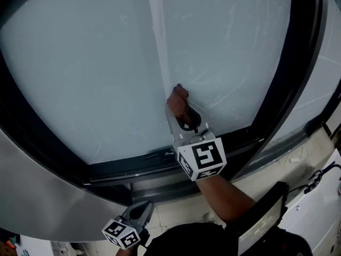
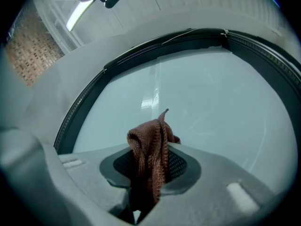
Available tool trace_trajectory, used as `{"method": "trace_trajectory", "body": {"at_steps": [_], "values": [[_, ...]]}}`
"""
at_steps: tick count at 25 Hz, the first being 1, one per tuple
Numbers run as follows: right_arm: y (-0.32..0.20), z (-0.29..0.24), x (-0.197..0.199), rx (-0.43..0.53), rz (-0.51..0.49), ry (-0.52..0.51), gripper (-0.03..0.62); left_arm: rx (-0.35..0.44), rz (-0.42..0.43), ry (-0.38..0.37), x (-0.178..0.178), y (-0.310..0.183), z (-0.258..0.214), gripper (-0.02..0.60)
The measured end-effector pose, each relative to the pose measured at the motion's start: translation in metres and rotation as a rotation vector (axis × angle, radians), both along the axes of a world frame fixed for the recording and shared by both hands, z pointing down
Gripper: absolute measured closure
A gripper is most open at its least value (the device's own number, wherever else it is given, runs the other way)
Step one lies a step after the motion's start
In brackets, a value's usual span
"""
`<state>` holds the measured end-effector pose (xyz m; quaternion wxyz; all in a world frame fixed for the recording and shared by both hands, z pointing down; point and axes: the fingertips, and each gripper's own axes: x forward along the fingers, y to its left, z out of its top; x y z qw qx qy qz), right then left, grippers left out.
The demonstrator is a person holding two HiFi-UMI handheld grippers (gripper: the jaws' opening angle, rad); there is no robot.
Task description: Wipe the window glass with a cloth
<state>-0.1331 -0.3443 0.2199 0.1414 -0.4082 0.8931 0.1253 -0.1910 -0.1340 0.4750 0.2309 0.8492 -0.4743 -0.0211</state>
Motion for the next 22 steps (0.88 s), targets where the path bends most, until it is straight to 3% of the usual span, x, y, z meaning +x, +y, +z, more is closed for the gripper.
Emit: {"method": "trace_trajectory", "body": {"at_steps": [3, 6, 9, 14, 22], "values": [[0.0, 0.001, -0.003, 0.007, -0.015, 0.021, 0.508, 0.001, 0.009, 0.002, 0.002, -0.001, 0.0, 0.566], [0.0, 0.0, 0.0, -0.004, -0.093, 0.054, 0.508, 0.0, 0.03, 0.003, 0.011, -0.004, 0.0, 0.566], [0.004, -0.009, 0.019, 0.025, -0.126, 0.06, 0.508, -0.005, 0.059, 0.006, 0.023, -0.01, 0.001, 0.566], [-0.005, -0.035, 0.104, 0.089, 0.028, 0.028, 0.508, 0.005, 0.123, 0.006, 0.051, -0.026, 0.001, 0.566], [-0.073, -0.072, 0.268, 0.041, 0.382, -0.067, 0.508, 0.028, 0.177, -0.017, 0.087, -0.041, -0.009, 0.566]]}}
